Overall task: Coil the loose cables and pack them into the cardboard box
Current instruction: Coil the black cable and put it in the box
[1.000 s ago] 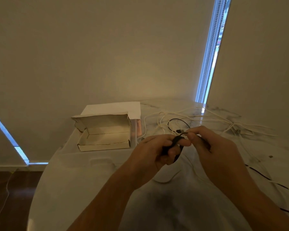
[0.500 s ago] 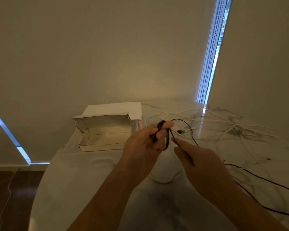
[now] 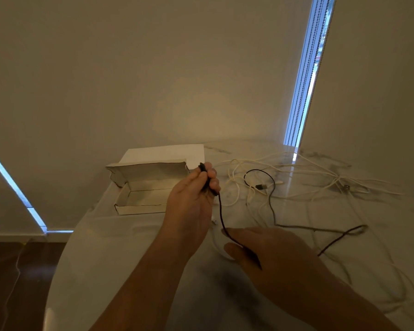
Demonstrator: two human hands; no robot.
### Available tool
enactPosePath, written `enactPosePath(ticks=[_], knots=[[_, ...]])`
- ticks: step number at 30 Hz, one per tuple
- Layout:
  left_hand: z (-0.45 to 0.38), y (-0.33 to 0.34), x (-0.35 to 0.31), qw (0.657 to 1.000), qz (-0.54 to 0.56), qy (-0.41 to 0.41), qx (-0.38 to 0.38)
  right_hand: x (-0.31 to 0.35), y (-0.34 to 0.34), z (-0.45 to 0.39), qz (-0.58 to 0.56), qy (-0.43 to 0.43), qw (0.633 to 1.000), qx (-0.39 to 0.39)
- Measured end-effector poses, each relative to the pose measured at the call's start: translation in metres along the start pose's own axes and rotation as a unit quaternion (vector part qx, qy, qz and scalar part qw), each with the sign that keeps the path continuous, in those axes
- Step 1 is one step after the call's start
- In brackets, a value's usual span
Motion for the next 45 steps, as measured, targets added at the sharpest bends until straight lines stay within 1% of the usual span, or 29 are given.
enactPosePath(ticks=[4,5,7,9,11,13,16,18,20,22,25,28,31,35,38,41,43,45], knots=[[0.0,0.0,0.003,1.0,-0.018,-0.004,0.002,0.005,-0.004,0.003,-0.01,-0.033,0.999,-0.023],[0.001,0.001,0.005,0.999,-0.039,-0.004,-0.001,0.005,-0.005,0.003,-0.011,-0.036,0.999,-0.031],[0.001,0.001,0.01,0.992,-0.122,0.009,-0.007,0.005,-0.007,0.003,-0.014,-0.039,0.998,-0.043],[0.004,0.004,0.014,0.976,-0.214,0.026,0.009,0.004,-0.012,0.003,-0.018,-0.042,0.997,-0.067],[0.009,0.009,0.017,0.959,-0.28,0.021,0.038,0.003,-0.017,0.003,-0.013,-0.04,0.993,-0.108],[0.013,0.014,0.018,0.946,-0.317,0.011,0.07,0.0,-0.024,0.003,-0.015,-0.038,0.988,-0.149],[0.017,0.019,0.021,0.917,-0.379,0.012,0.125,-0.007,-0.031,0.002,-0.02,-0.026,0.984,-0.177],[0.019,0.021,0.023,0.901,-0.409,-0.006,0.142,-0.014,-0.036,0.003,-0.019,-0.012,0.978,-0.206],[0.021,0.023,0.026,0.894,-0.42,-0.028,0.155,-0.022,-0.041,0.002,-0.013,0.01,0.973,-0.229],[0.024,0.025,0.026,0.894,-0.413,-0.038,0.169,-0.028,-0.045,0.001,-0.007,0.029,0.968,-0.25],[0.027,0.029,0.024,0.905,-0.383,-0.057,0.178,-0.034,-0.05,0.001,-0.004,0.039,0.96,-0.278],[0.03,0.032,0.024,0.914,-0.345,-0.081,0.196,-0.041,-0.055,0.002,-0.019,0.068,0.953,-0.294],[0.029,0.03,0.024,0.93,-0.3,-0.097,0.191,-0.049,-0.058,0.003,-0.035,0.092,0.946,-0.308],[0.029,0.03,0.021,0.949,-0.212,-0.135,0.192,-0.056,-0.05,0.0,-0.029,0.112,0.949,-0.292],[0.029,0.033,0.019,0.955,-0.152,-0.158,0.2,-0.058,-0.043,-0.003,-0.021,0.118,0.955,-0.272],[0.03,0.035,0.019,0.959,-0.063,-0.18,0.211,-0.057,-0.036,-0.005,-0.029,0.128,0.96,-0.247],[0.028,0.034,0.019,0.963,-0.028,-0.182,0.198,-0.054,-0.03,-0.006,-0.027,0.131,0.963,-0.235],[0.026,0.032,0.017,0.97,-0.016,-0.166,0.176,-0.049,-0.025,-0.007,-0.026,0.123,0.966,-0.227]])
Point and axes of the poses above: each hand's wrist, its own z-axis away from the middle knuckle, its own y-axis out of the palm, x = y × z, the point moved 4 cm from there along -z, towards the middle knuckle
